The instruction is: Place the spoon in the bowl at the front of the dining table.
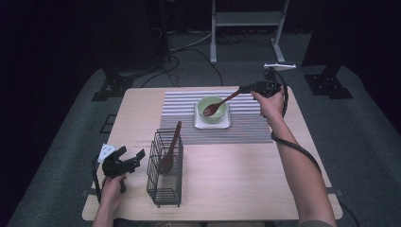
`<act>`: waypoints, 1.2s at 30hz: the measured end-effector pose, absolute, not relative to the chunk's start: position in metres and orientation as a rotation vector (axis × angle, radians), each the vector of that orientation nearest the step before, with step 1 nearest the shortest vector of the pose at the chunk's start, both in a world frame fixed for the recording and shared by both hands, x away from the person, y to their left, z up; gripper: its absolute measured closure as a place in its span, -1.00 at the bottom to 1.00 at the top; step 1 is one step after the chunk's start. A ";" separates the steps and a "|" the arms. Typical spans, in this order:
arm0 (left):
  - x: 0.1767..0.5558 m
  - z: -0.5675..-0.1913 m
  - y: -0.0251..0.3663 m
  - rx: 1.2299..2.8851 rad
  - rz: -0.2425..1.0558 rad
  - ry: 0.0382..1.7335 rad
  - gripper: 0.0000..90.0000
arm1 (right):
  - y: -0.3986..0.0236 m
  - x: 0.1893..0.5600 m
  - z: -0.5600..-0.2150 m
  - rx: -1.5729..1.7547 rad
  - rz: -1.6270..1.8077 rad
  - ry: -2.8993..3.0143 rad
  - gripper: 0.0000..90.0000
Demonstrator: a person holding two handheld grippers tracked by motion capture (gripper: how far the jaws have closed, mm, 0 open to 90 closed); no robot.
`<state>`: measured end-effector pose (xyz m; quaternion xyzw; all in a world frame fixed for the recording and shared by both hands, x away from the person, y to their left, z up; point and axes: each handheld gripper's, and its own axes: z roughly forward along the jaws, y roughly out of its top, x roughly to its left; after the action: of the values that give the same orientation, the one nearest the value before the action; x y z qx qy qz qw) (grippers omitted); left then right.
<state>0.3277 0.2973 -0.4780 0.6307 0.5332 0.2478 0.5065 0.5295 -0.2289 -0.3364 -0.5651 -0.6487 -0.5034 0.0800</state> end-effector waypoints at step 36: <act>0.328 -0.478 0.297 1.527 0.599 1.283 -0.80 | -0.240 0.535 -0.360 -1.810 -1.495 -1.896 0.85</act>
<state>0.3276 0.2966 -0.4779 0.6327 0.5317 0.2484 0.5053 0.5351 -0.2401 -0.3602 -0.5988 -0.6270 -0.4944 0.0621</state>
